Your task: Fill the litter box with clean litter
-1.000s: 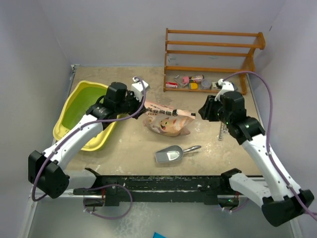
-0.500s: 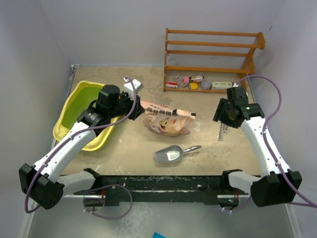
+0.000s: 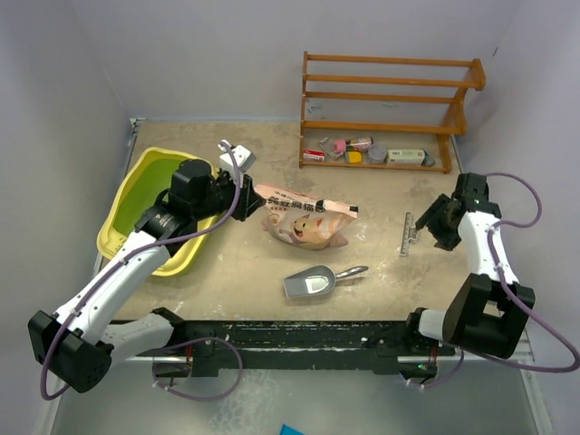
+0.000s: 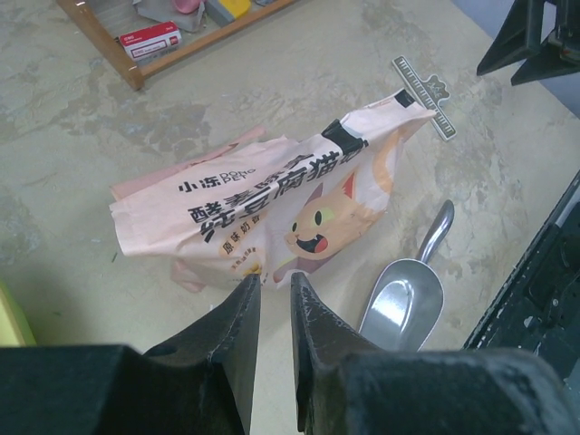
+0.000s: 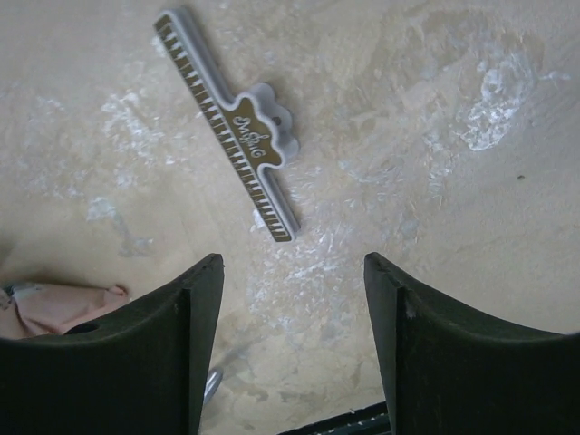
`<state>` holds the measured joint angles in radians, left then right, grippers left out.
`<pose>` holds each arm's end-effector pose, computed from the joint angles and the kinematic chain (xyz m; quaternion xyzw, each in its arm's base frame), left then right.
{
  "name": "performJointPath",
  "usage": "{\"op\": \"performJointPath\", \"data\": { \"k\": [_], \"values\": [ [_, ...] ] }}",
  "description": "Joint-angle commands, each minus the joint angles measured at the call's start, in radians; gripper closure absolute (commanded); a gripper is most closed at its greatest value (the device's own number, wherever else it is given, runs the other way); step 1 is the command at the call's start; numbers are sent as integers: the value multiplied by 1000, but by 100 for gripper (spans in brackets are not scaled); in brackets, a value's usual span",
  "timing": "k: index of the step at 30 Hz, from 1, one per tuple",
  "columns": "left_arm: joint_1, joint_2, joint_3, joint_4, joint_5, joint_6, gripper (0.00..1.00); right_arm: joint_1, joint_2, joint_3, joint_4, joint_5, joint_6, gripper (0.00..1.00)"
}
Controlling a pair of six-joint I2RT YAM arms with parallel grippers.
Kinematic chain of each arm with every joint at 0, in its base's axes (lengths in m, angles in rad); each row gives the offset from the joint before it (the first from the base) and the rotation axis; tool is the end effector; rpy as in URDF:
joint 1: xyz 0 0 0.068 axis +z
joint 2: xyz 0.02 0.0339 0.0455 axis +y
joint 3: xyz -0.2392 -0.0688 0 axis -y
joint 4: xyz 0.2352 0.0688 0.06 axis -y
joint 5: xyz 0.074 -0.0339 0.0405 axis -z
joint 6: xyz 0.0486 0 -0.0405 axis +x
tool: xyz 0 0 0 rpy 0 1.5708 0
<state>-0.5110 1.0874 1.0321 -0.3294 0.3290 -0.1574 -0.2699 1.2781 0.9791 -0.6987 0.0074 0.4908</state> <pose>0.2175 -0.1400 0.3272 0.2340 0.7892 -0.3091 0.4763 0.2504 -0.0696 0.2276 0.3571 0.8903 0.0276 0.2813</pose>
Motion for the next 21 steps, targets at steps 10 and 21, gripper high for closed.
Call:
{"op": "performJointPath", "data": {
  "k": [10, 21],
  "values": [
    [5, 0, -4, 30, -37, 12, 76, -84, 187, -49, 306, -192, 55, 59],
    [5, 53, 5, 22, -35, 17, 77, -85, 288, -84, 373, -227, 14, 64]
  ]
}}
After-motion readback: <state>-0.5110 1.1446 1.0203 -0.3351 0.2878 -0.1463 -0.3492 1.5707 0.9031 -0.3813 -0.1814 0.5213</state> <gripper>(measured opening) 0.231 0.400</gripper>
